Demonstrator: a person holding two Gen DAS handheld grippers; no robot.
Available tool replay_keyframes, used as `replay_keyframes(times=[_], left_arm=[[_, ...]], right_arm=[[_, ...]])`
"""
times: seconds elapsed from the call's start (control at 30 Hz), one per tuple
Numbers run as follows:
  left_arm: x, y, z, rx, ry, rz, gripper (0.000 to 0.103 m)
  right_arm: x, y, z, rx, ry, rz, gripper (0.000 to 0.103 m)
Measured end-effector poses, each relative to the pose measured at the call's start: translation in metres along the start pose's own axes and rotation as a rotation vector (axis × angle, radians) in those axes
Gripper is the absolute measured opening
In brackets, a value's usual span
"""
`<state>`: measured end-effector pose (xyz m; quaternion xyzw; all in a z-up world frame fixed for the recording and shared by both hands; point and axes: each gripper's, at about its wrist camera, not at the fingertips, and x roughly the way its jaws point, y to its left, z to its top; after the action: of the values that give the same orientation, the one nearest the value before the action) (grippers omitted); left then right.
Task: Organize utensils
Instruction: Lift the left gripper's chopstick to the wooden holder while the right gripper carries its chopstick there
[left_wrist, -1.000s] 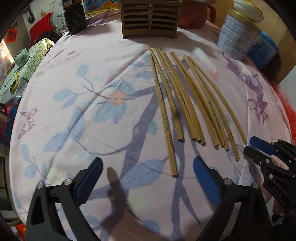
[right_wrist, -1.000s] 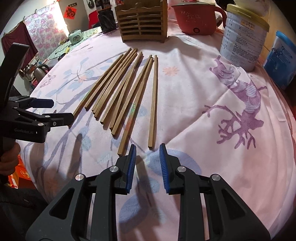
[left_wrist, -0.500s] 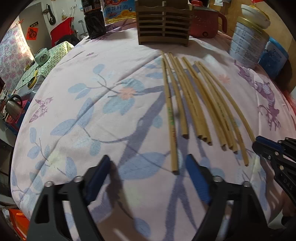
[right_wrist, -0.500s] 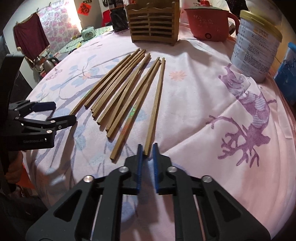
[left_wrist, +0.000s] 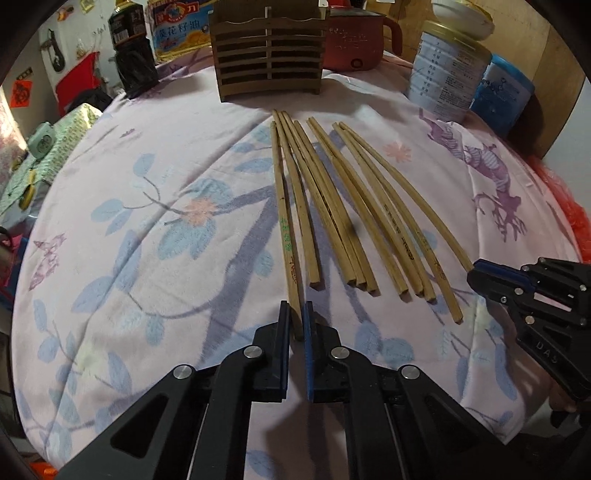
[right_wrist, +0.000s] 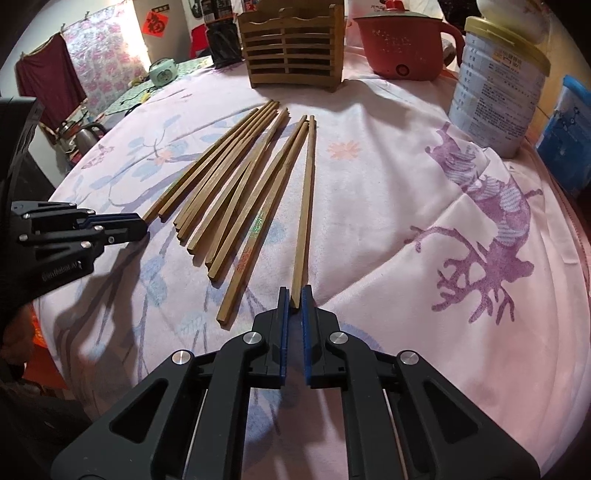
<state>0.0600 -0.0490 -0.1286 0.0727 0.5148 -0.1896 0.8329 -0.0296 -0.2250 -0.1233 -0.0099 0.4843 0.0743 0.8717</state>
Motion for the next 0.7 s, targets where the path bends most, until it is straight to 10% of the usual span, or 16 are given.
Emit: replay_keyframes(times=[0.7], left_arm=[[-0.133, 0.039, 0.101, -0.003, -0.269, -0.101, 0.006]], right_arm=[[-0.130, -0.018, 0.101, 0.130, -0.399, -0.068, 0.006]])
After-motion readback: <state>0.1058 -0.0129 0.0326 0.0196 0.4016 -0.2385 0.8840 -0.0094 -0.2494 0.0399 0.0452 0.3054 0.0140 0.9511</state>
